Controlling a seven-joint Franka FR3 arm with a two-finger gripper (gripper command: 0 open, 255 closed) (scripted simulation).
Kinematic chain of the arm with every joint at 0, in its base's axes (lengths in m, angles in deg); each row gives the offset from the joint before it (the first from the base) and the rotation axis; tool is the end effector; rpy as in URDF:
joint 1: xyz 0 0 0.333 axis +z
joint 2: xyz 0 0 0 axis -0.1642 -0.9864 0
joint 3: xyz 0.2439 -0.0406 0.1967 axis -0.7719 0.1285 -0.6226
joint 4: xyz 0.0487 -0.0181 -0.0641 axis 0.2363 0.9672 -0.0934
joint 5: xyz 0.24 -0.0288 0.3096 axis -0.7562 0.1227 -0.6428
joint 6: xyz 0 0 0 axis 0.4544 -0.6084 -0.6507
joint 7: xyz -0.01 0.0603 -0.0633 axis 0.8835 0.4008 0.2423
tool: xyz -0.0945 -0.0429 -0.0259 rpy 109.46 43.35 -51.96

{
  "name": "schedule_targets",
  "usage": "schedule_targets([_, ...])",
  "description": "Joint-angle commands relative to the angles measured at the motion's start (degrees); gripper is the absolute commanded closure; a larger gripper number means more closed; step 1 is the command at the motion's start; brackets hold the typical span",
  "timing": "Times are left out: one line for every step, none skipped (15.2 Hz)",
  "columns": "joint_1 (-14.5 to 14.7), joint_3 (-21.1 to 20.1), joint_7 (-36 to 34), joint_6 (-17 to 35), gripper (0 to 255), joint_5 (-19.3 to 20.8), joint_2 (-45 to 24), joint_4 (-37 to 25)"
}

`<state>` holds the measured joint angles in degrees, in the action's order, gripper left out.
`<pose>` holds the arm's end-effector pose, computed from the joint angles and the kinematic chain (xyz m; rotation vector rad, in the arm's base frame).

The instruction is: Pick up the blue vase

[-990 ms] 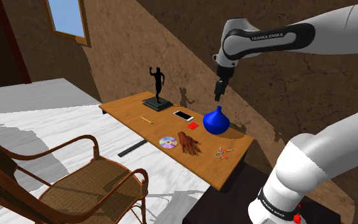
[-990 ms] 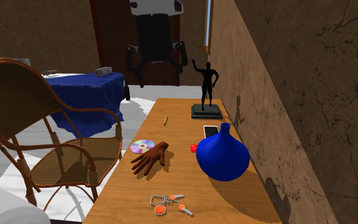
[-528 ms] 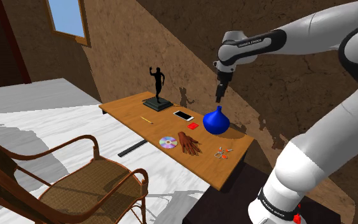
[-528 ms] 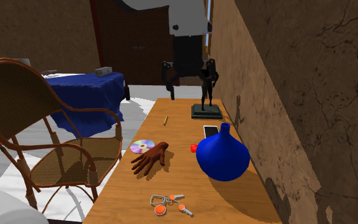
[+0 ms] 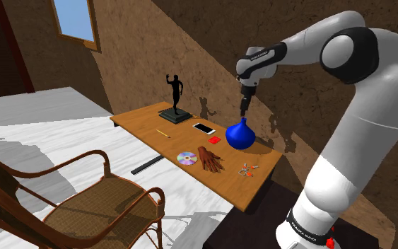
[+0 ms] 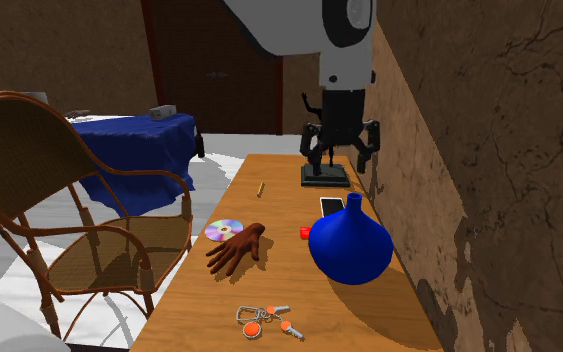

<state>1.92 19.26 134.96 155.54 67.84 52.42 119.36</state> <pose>0.4512 -0.3044 0.4412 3.0943 0.4196 -0.0501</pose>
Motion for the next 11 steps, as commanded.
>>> schedule_targets([-0.97,1.11,3.71,0.70,0,-2.54,-5.07,-3.37])
schedule_targets([-1.59,1.44,5.38,0.80,0,-3.82,-7.50,-5.16])
schedule_targets([-1.87,1.42,5.85,0.81,0,-4.17,-8.19,-5.69])
schedule_targets([-1.97,1.34,5.94,1.53,0,-4.33,-8.49,-5.24])
schedule_targets([-2.02,1.30,6.03,2.24,0,-4.49,-8.80,-4.80])
schedule_targets([-2.06,1.27,6.14,2.96,0,-4.67,-9.13,-4.38])
schedule_targets([-2.10,1.24,6.25,3.67,0,-4.86,-9.46,-3.97])
schedule_targets([-2.15,1.21,6.37,4.37,0,-5.05,-9.81,-3.57])
schedule_targets([-2.19,1.17,6.49,5.08,0,-5.26,-10.17,-3.19])
schedule_targets([-2.27,1.10,6.69,6.18,0,-5.60,-10.76,-2.61])
schedule_targets([-2.27,1.10,6.69,6.18,0,-5.59,-10.75,-2.60])
